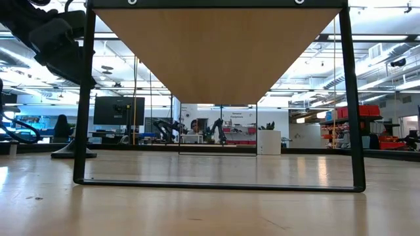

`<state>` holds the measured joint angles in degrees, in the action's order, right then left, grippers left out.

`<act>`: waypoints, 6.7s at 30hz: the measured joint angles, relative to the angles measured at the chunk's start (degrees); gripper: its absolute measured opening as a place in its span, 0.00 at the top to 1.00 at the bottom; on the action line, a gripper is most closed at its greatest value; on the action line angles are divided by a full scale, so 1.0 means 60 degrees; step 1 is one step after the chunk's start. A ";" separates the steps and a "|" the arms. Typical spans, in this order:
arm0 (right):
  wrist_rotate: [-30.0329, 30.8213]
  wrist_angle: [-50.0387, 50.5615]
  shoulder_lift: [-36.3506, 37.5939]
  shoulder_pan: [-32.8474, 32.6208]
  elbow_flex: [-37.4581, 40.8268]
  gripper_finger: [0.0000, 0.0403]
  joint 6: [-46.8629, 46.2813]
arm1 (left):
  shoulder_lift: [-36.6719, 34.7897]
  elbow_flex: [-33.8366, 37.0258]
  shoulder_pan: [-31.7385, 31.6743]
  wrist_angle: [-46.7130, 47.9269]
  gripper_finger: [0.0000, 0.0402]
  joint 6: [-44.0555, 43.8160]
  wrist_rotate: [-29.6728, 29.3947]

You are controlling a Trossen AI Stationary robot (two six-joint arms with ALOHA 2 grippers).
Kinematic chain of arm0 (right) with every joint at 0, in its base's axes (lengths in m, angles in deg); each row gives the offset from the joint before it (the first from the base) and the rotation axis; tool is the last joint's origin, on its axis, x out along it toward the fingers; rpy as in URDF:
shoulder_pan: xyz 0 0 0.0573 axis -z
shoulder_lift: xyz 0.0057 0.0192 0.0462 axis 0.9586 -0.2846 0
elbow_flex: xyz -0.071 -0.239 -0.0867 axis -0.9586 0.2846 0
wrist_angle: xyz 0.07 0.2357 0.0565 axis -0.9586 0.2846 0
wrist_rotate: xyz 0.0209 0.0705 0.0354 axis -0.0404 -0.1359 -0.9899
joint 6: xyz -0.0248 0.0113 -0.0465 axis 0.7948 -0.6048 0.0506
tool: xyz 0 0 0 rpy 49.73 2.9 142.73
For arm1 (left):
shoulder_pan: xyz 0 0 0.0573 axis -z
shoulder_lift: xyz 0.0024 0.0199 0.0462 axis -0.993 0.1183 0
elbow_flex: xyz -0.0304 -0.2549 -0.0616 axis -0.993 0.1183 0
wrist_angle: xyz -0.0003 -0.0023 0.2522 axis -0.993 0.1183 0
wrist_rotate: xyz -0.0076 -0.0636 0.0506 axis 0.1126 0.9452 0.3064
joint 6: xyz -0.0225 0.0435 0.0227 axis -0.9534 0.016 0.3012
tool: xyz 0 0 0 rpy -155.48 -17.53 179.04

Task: Pick & Place candle stick holders
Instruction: Put the black candle holder aligned with the black candle holder on the shelf, then return to Home Position

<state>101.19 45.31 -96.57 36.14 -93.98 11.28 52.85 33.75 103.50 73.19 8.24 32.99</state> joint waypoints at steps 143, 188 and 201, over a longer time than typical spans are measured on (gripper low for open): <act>0.0001 -0.0149 0.0004 -0.0003 -0.0007 0.72 0.0291 | 0.7472 -0.9082 0.1399 -0.1905 0.86 0.4281 0.3147; 0.0001 -0.0197 0.0004 0.0000 -0.0007 0.72 0.0293 | 0.7734 -0.9082 0.1370 -0.1527 0.47 0.4030 0.3613; 0.0350 -0.0195 0.0003 0.0019 -0.0007 0.72 0.0552 | 0.6741 -0.9085 0.1377 0.0049 0.41 0.3852 0.3075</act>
<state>103.29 44.14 -96.56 36.25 -94.02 14.59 93.29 -20.77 111.76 73.49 31.35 51.44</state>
